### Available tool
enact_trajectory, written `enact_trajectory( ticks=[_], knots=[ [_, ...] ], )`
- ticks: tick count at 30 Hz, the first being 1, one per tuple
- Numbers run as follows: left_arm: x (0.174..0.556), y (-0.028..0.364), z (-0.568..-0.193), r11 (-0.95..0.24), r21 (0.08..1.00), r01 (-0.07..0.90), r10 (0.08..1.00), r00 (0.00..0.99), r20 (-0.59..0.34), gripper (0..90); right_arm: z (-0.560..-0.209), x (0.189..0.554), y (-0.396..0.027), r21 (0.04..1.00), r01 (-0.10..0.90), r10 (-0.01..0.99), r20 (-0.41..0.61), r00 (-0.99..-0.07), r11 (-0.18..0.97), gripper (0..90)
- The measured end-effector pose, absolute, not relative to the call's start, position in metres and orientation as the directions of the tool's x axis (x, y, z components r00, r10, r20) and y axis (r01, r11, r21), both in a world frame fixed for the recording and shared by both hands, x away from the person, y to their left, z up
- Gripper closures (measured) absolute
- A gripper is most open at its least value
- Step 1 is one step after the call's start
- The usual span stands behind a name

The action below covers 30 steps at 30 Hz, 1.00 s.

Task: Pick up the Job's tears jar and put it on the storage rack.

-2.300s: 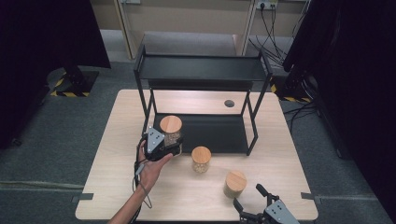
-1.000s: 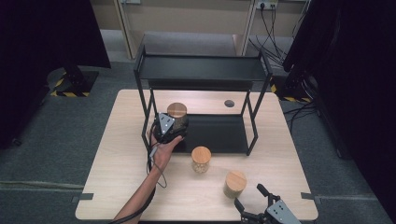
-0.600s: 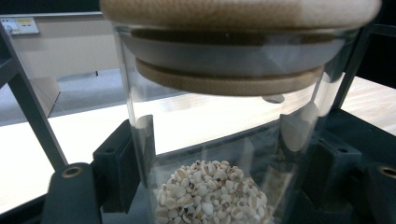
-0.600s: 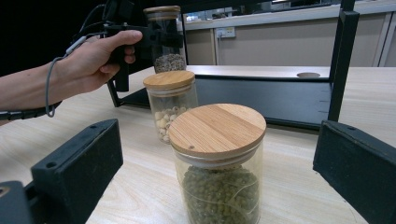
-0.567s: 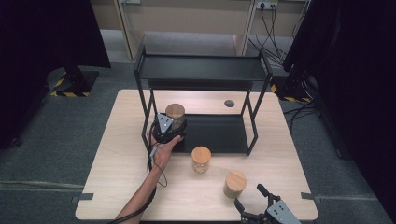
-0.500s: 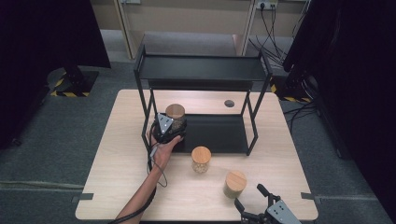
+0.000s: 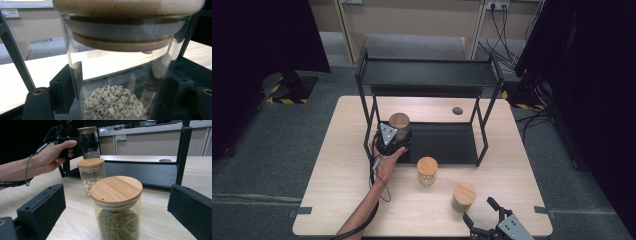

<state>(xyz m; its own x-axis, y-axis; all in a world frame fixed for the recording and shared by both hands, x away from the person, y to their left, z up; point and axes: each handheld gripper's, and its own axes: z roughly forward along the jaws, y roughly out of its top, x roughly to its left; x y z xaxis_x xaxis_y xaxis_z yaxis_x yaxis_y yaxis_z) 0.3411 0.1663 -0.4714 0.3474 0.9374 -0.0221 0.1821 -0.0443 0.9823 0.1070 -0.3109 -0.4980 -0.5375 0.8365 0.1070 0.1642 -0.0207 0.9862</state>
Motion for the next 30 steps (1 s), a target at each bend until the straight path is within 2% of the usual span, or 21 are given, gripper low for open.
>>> enact_trajectory(
  ticks=[3,5,10,13,30],
  knots=[
    [0.341,0.165,-0.470,-0.050,0.980,0.191,0.938,0.347,-0.020,24.5,-0.498,0.107,-0.311,0.986,0.163,0.837,0.107,-0.537,-0.021,1.7],
    [0.339,0.163,-0.465,-0.041,0.974,0.221,0.941,0.337,-0.037,16.1,-0.498,0.107,-0.311,0.986,0.163,0.837,0.108,-0.537,-0.022,1.7],
    [0.327,0.154,-0.461,-0.041,0.973,0.229,0.950,0.311,-0.034,4.0,-0.498,0.107,-0.311,0.986,0.164,0.835,0.109,-0.540,-0.023,1.7],
    [0.323,0.150,-0.457,-0.052,0.970,0.238,0.954,0.298,-0.022,1.3,-0.498,0.107,-0.311,0.986,0.164,0.834,0.109,-0.540,-0.023,1.7],
    [0.302,0.156,-0.454,-0.072,0.971,0.226,0.941,0.338,-0.009,1.1,-0.498,0.107,-0.310,0.986,0.165,0.833,0.112,-0.541,-0.026,1.7]
  ],
)
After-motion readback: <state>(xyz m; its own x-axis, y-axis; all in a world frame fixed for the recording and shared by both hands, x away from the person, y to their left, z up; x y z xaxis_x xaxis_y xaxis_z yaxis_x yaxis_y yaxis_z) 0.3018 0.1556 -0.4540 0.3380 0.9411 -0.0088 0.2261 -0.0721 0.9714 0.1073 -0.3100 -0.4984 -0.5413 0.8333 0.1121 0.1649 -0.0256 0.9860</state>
